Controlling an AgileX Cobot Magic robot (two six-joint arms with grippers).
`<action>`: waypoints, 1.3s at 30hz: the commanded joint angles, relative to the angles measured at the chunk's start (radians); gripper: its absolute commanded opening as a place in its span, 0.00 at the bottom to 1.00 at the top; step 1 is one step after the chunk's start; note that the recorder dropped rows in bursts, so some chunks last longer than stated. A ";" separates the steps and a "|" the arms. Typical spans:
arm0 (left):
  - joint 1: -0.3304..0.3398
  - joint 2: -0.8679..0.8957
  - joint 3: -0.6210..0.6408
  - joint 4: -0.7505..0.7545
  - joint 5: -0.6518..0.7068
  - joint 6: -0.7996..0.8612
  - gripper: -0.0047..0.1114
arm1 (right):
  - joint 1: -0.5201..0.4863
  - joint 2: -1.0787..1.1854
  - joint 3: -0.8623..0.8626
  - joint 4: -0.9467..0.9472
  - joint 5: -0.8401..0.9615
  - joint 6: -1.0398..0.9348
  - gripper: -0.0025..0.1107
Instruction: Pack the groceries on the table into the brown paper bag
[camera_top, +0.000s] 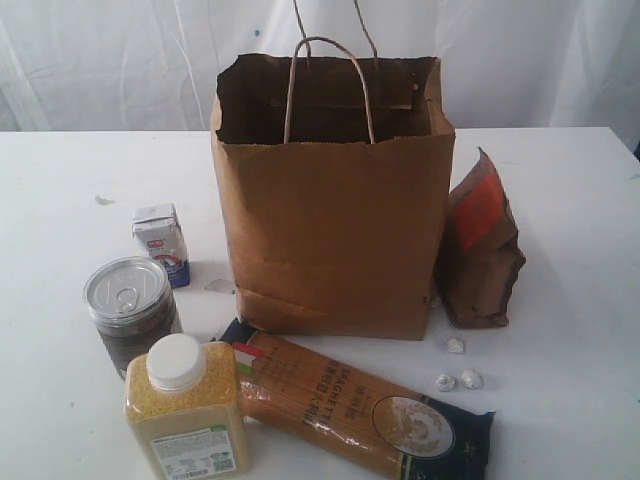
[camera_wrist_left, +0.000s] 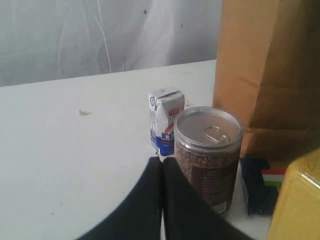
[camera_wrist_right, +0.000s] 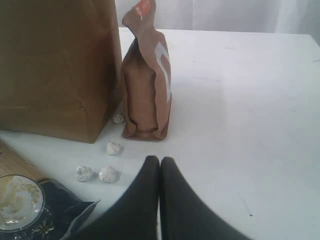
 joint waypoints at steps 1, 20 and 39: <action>0.003 -0.005 0.003 0.000 -0.036 0.000 0.04 | -0.003 -0.006 0.002 -0.002 -0.008 -0.009 0.02; 0.003 -0.005 0.003 -0.032 -0.110 -0.012 0.04 | -0.003 -0.006 0.002 -0.002 -0.008 -0.009 0.02; 0.003 -0.005 0.003 -0.078 -0.667 -0.317 0.04 | -0.003 -0.006 0.002 -0.002 -0.008 -0.009 0.02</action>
